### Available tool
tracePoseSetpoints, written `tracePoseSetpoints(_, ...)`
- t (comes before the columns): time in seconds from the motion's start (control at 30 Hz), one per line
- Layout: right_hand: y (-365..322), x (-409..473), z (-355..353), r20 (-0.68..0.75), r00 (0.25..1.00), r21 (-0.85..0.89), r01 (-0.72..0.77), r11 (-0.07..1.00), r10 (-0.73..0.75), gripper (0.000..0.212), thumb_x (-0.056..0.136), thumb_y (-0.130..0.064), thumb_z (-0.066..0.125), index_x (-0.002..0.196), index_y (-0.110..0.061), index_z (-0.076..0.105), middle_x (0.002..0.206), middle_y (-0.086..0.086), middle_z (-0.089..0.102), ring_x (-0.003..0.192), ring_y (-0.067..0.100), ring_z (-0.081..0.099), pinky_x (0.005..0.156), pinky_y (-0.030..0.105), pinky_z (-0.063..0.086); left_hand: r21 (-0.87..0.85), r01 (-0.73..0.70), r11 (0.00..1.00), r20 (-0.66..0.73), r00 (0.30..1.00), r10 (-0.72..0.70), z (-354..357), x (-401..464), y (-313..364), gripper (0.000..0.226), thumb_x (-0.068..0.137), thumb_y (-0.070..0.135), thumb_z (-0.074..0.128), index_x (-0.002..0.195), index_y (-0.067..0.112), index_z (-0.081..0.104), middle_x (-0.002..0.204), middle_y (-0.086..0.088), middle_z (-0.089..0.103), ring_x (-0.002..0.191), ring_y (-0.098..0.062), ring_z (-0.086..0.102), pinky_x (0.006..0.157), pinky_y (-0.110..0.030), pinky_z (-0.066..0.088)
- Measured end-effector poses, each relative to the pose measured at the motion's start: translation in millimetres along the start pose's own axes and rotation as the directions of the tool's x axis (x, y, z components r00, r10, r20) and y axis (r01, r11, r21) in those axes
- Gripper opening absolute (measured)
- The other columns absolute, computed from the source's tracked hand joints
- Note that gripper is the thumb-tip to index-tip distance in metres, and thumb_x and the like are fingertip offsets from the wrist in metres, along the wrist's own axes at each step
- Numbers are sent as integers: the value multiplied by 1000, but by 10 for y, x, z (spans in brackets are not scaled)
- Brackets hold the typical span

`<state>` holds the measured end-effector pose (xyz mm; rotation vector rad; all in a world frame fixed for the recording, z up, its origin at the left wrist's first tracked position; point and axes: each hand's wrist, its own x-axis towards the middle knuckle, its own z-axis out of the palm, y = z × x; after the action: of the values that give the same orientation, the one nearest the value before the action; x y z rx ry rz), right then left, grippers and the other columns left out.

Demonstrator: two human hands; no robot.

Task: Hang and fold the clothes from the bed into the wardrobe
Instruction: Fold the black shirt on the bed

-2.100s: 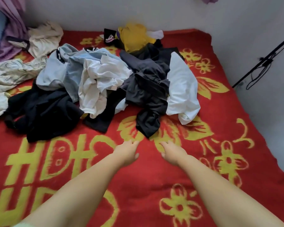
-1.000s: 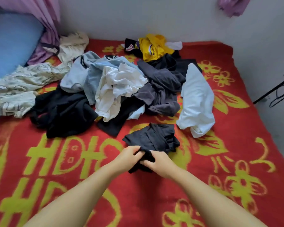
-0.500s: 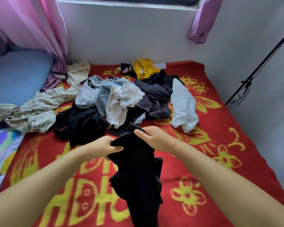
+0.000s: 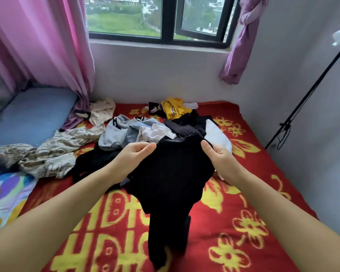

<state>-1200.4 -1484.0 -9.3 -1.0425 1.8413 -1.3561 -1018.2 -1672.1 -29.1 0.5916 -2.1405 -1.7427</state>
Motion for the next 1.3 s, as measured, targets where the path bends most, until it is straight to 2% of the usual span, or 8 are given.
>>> tracePoseSetpoints(0.17, -190, 57, -170, -35, 999, -12, 37, 999, -37, 26, 102, -24, 43, 99, -12, 67, 85, -4, 72, 77, 6, 67, 67, 24, 53, -345, 213, 914, 82, 977, -197, 34, 108, 305, 32, 84, 48, 59, 82, 23, 79, 88, -4, 75, 79, -13, 72, 61, -24, 56)
tracePoseSetpoints(0.4, -315, 139, -130, 84, 995, 268, -80, 960, 59, 23, 99, -16, 42, 102, -20, 65, 109, 1, 66, 108, 19, 61, 81, 32, 50, -359, 200, 912, 98, 979, -177, 327, 184, 604, 22, 96, 23, 56, 85, 13, 72, 79, -4, 71, 69, -11, 69, 58, -21, 54)
tracePoseSetpoints(0.53, -196, 168, -12, 286, 957, -168, -1, 986, 50, 35, 85, -35, 66, 115, -45, 52, 108, -26, 61, 102, -7, 59, 81, 13, 49, -345, 163, 924, 44, 987, -157, 368, 190, 757, 22, 95, 22, 55, 98, 4, 67, 89, -11, 72, 79, -19, 70, 70, -29, 56)
tracePoseSetpoints(0.77, 237, 319, -378, -119, 989, -609, -139, 781, 83, 35, 84, 0, 46, 56, -21, 48, 59, 1, 52, 66, 22, 50, 52, 25, 31, -245, 117, 962, 71, 992, -103, -70, 109, 952, 19, 81, 29, 68, 81, 12, 77, 88, -13, 74, 76, -21, 72, 62, -28, 57)
tracePoseSetpoints(0.9, 149, 379, -850, -211, 939, -354, -333, 874, 272, 24, 90, -5, 48, 74, -17, 63, 59, -2, 47, 57, 14, 47, 49, 22, 43, -156, 103, 982, 177, 981, -75, -473, -5, 943, 43, 69, 41, 81, 101, 14, 73, 98, -10, 71, 82, -16, 69, 69, -25, 57)
tracePoseSetpoints(1.03, -293, 322, -993, -82, 983, -118, -171, 978, 162, 14, 93, -14, 59, 84, -16, 69, 68, 1, 52, 59, 10, 50, 46, 18, 45, 117, 149, 982, 357, 916, -182, -762, -100, 999, 64, 58, 42, 89, 113, 17, 69, 110, -8, 71, 93, -19, 70, 72, -26, 56)
tracePoseSetpoints(1.17, -749, 199, -983, 72, 997, 33, 15, 999, -17, 8, 85, -19, 68, 81, -18, 76, 77, 3, 71, 63, 13, 66, 59, 23, 56, 43, 68, 997, 133, 988, -74, -952, -81, 1074, 59, 41, 54, 92, 85, 17, 77, 81, -3, 74, 67, -12, 71, 56, -20, 55)
tracePoseSetpoints(1.3, -1065, 12, -1135, 440, 898, -85, 11, 996, 28, 61, 63, -44, 83, 106, -4, 66, 94, 5, 71, 78, 17, 69, 67, 24, 56, -98, 4, 995, 22, 1000, -2, -1127, -84, 1036, 59, 39, 56, 92, 83, 20, 78, 78, 1, 74, 64, -9, 70, 55, -19, 55)
